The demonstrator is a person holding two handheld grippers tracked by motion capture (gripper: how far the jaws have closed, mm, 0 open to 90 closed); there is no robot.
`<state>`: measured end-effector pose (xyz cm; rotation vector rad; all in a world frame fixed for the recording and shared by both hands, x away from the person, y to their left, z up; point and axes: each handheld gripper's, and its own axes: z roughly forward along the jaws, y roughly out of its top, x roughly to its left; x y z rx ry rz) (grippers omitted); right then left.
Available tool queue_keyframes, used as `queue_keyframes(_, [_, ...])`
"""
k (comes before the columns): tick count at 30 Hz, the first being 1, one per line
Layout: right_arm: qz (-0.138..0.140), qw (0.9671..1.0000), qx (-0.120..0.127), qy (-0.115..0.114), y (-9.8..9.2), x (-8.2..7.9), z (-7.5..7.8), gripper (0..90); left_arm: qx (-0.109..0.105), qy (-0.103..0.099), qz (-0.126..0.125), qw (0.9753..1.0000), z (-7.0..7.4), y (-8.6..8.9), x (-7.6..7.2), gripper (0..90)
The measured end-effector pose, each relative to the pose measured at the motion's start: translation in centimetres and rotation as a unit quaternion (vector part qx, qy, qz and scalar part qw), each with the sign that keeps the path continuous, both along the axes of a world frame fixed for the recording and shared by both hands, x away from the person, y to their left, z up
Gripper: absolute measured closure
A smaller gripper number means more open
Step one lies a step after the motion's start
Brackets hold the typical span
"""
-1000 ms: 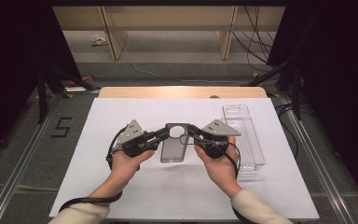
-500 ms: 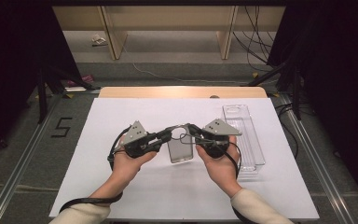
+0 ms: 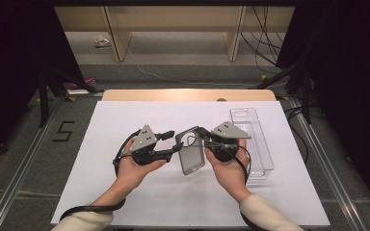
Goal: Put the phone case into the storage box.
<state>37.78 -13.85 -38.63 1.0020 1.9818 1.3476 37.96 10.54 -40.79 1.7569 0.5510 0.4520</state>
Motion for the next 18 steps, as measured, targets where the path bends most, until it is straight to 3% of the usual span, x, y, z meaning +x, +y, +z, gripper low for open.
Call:
queue_keyframes(5, [-0.007, 0.9999, -0.006, -0.002, -0.1, 0.0, 0.2, 89.2, 0.009, -0.017, -0.012, 0.9997, 0.3, -0.2, -0.4, 44.2])
queue_keyframes(13, [-0.021, 0.9998, -0.002, -0.004, -0.8, 0.3, 0.4, 89.3, 0.001, -0.021, -0.023, 0.9995, 0.6, 0.2, -1.1, 39.7])
queue_keyframes(18, [-0.026, 0.9996, 0.001, -0.004, -1.0, 0.4, 0.5, 89.3, -0.004, -0.021, -0.023, 0.9995, 0.7, 0.5, -1.4, 30.2])
